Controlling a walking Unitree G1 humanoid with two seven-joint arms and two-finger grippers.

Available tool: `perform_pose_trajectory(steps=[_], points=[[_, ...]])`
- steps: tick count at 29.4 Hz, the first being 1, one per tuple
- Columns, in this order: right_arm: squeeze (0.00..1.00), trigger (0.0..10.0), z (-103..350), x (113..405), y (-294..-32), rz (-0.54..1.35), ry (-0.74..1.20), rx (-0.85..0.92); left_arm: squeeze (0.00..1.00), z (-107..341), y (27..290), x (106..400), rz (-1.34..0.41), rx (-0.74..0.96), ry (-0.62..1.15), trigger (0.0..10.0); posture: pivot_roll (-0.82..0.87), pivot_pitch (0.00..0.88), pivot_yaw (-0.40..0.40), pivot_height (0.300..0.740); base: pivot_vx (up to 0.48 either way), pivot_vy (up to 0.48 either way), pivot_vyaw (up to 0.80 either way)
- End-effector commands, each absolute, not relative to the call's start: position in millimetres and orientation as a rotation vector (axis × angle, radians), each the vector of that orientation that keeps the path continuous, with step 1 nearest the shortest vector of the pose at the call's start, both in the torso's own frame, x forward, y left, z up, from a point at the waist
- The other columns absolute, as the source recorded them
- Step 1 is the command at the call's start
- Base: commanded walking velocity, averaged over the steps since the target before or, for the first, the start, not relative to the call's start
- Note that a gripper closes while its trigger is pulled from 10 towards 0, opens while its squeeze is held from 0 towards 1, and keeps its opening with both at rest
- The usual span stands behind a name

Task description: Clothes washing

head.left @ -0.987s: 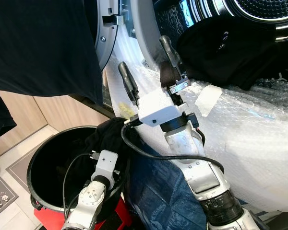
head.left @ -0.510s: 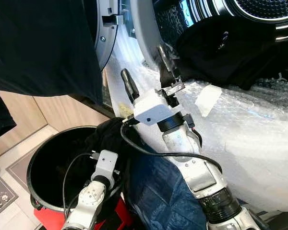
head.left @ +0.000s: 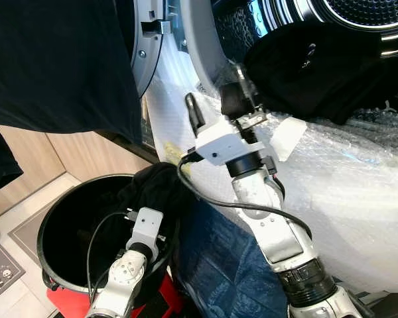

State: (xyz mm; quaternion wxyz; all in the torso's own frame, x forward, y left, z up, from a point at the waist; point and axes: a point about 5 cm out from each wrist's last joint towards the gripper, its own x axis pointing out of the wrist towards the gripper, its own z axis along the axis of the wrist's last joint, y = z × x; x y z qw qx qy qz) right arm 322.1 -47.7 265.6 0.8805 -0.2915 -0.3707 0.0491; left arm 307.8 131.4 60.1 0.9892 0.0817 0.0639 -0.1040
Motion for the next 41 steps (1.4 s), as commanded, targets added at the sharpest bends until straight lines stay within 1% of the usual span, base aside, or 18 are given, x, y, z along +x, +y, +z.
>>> perform_pose_trajectory(steps=[1, 7, 8, 9, 10, 11, 20, 22, 23, 24, 30, 41], points=[[0.0, 10.0, 259.3, 324.9, -54.2, 0.077, -0.733, -0.617, 0.0, 56.9, 127.6, 304.3, -0.227, 0.165, 0.143, 10.0, 0.06, 0.109, -0.03, 0.74, 0.0, 0.0, 0.0], [0.0, 10.0, 256.8, 324.1, -64.3, 0.04, -0.709, -0.594, 0.0, 56.8, 127.8, 304.7, -0.232, 0.169, 0.143, 10.0, 0.06, 0.098, -0.026, 0.74, 0.0, 0.0, 0.0], [0.0, 9.8, 256.0, 323.8, -67.3, 0.03, -0.704, -0.589, 0.0, 57.4, 127.9, 305.2, -0.232, 0.169, 0.142, 10.0, 0.05, 0.101, -0.024, 0.74, 0.0, 0.0, 0.0], [0.0, 7.0, 255.7, 323.6, -68.2, 0.026, -0.702, -0.589, 0.0, 57.5, 128.0, 305.2, -0.233, 0.169, 0.141, 10.0, 0.05, 0.103, -0.024, 0.74, 0.0, 0.0, 0.0], [0.0, 7.0, 255.7, 323.3, -69.2, 0.022, -0.701, -0.585, 0.0, 57.7, 128.2, 305.4, -0.233, 0.169, 0.141, 10.0, 0.06, 0.104, -0.023, 0.74, 0.0, 0.0, 0.0], [0.0, 4.5, 256.9, 322.8, -69.8, 0.018, -0.706, -0.578, 0.0, 57.8, 128.2, 305.4, -0.233, 0.169, 0.141, 10.0, 0.05, 0.106, -0.022, 0.74, 0.0, 0.0, 0.0], [0.0, 4.4, 265.5, 321.4, -68.5, 0.012, -0.732, -0.518, 0.0, 58.0, 127.9, 305.1, -0.235, 0.169, 0.141, 10.0, 0.06, 0.113, -0.019, 0.74, 0.0, 0.0, 0.0], [0.0, 1.3, 266.4, 321.3, -68.3, 0.015, -0.73, -0.504, 0.0, 58.2, 127.8, 304.9, -0.233, 0.168, 0.14, 10.0, 0.06, 0.117, -0.022, 0.74, 0.0, 0.0, 0.0], [0.0, 0.2, 266.3, 321.5, -67.8, 0.024, -0.723, -0.48, 0.0, 58.4, 128.2, 304.7, -0.232, 0.168, 0.14, 10.0, 0.06, 0.12, -0.022, 0.74, 0.0, 0.0, 0.0], [0.0, 0.0, 266.1, 321.4, -67.3, 0.031, -0.72, -0.464, 0.0, 58.2, 128.7, 304.6, -0.231, 0.168, 0.141, 10.0, 0.06, 0.12, -0.022, 0.74, 0.0, 0.0, 0.0], [0.0, 0.0, 264.0, 320.8, -65.8, 0.053, -0.704, -0.421, 0.0, 56.7, 129.6, 303.0, -0.227, 0.167, 0.146, 10.0, 0.06, 0.122, -0.025, 0.74, 0.0, 0.0, 0.0], [0.0, 0.0, 265.3, 322.4, -67.6, 0.046, -0.698, -0.425, 0.0, 57.5, 128.6, 303.4, -0.228, 0.164, 0.145, 10.0, 0.06, 0.117, -0.025, 0.74, 0.0, 0.0, 0.0]])
